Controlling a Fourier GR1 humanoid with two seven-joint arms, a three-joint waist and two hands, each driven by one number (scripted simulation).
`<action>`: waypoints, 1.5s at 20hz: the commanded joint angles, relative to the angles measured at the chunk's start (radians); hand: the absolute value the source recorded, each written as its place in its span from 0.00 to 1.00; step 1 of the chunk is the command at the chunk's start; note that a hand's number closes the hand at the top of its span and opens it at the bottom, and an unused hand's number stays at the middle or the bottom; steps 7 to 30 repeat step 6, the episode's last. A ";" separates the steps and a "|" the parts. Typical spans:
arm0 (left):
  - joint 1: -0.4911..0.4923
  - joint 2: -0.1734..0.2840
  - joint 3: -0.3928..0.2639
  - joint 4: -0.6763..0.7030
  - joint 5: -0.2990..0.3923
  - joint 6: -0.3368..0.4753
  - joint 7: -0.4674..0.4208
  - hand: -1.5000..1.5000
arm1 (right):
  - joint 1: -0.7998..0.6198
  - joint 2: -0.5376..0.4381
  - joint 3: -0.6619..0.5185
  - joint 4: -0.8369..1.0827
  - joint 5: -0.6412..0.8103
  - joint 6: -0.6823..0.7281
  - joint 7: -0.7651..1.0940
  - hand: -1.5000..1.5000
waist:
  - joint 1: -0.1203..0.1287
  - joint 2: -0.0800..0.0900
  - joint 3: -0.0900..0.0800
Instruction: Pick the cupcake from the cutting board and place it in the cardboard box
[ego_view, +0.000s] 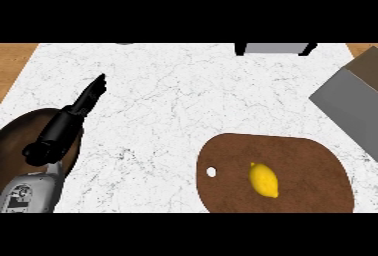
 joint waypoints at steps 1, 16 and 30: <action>-0.002 0.029 0.034 0.011 0.023 -0.020 -0.029 0.50 | -0.025 -0.040 -0.165 0.083 -0.138 -0.033 0.064 0.00 | 0.012 0.007 0.000; -0.038 -0.019 -0.014 0.009 -0.003 0.001 0.009 0.50 | 0.056 -0.131 -0.211 0.142 -0.186 -0.045 0.003 0.00 | 0.014 0.011 0.001; -0.038 -0.019 -0.014 0.009 -0.003 0.001 0.009 0.50 | 0.056 -0.131 -0.211 0.142 -0.186 -0.045 0.003 0.00 | 0.014 0.011 0.001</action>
